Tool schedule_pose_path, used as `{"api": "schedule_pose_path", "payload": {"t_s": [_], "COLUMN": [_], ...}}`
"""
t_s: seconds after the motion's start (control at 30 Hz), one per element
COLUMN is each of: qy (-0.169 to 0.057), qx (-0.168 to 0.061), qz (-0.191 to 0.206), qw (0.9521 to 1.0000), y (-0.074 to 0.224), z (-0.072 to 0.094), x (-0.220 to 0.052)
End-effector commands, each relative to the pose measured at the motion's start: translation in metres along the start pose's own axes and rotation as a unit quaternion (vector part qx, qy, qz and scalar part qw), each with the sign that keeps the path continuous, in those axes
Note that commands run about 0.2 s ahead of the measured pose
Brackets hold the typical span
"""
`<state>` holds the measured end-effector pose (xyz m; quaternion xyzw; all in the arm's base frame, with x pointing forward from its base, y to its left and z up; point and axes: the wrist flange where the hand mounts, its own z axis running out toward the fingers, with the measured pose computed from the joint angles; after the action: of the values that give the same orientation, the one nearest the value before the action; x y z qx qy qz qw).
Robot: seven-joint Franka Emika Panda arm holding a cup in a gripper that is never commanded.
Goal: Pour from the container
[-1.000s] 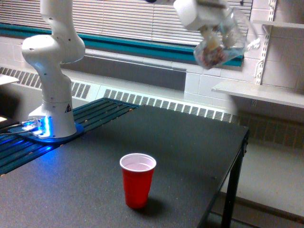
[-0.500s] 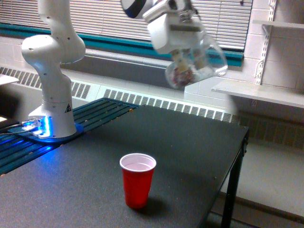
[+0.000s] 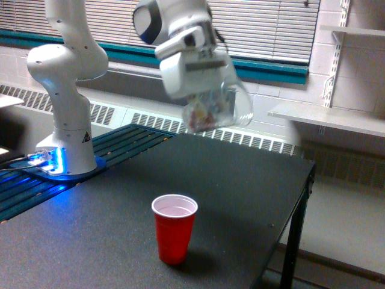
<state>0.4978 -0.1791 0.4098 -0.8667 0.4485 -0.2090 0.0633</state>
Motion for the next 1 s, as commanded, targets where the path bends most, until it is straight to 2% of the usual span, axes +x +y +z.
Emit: {"api": "schedule_pose_path", "payload": {"t_s": [0.03, 0.63, 1.0], "qy": [-0.019, -0.068, -0.104], "qx": [-0.009, -0.056, -0.068], "qz": [-0.016, 0.004, 0.014], "qw": [0.9997, 0.9961, 0.9921], "y": [0.022, 0.082, 0.103], "z": [0.013, 0.038, 0.055], "x": [-0.02, -0.048, -0.068]}}
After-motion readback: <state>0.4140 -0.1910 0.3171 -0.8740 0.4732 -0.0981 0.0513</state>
